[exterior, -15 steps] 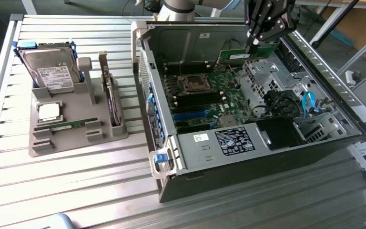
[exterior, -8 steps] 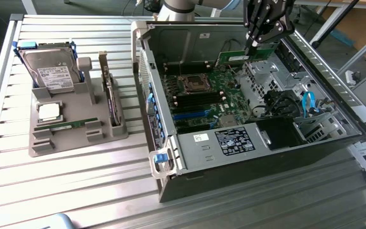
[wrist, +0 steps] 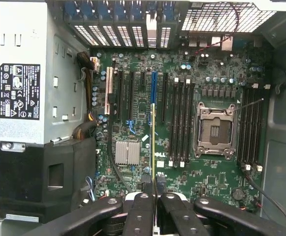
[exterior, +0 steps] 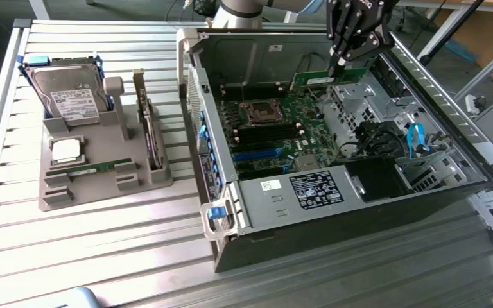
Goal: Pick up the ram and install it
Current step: 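Insert the ram into the slot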
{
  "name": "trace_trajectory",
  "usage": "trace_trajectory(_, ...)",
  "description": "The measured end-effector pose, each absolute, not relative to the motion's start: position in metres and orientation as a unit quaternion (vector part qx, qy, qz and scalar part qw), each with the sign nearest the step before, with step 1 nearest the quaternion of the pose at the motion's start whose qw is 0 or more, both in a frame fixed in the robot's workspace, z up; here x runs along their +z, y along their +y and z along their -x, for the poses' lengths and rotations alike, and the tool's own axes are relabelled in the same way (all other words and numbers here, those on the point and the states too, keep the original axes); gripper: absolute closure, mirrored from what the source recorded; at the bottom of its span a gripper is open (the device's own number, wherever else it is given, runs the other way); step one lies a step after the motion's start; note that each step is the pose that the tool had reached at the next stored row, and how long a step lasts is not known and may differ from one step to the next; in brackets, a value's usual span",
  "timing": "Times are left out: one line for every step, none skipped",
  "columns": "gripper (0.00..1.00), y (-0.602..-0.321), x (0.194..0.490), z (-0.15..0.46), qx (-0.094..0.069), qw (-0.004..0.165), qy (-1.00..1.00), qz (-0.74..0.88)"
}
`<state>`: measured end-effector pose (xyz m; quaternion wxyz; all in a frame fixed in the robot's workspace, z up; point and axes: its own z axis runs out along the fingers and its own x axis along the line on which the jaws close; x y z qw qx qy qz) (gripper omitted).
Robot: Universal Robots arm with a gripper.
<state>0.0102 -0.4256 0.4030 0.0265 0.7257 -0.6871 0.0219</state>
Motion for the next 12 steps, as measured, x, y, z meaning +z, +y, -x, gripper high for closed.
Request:
trace_trajectory(0.88,-0.4256,0.4025,-0.0102,0.022,0.026,-0.687,-0.726)
trace_trajectory(0.88,-0.4256,0.4021,-0.0102,0.022,0.026,-0.687,-0.726)
trace_trajectory(0.88,-0.4256,0.4014,-0.0102,0.022,0.026,-0.687,-0.726)
trace_trajectory(0.88,-0.4256,0.4009,-0.0102,0.022,0.026,-0.687,-0.726)
trace_trajectory(0.88,-0.4256,0.4005,-0.0102,0.022,0.026,-0.687,-0.726)
trace_trajectory(0.88,-0.4256,0.4001,-0.0102,0.022,0.026,-0.687,-0.726)
trace_trajectory(0.88,-0.4256,0.3996,-0.0102,0.022,0.026,-0.687,-0.726)
trace_trajectory(0.88,-0.4256,0.3992,-0.0102,0.022,0.026,-0.687,-0.726)
trace_trajectory(0.88,-0.4256,0.3987,-0.0102,0.022,0.026,-0.687,-0.726)
trace_trajectory(0.88,-0.4256,0.3982,-0.0102,0.022,0.026,-0.687,-0.726)
trace_trajectory(0.88,-0.4256,0.3977,-0.0102,0.022,0.026,-0.687,-0.726)
trace_trajectory(0.88,-0.4256,0.3972,-0.0102,0.022,0.026,-0.687,-0.726)
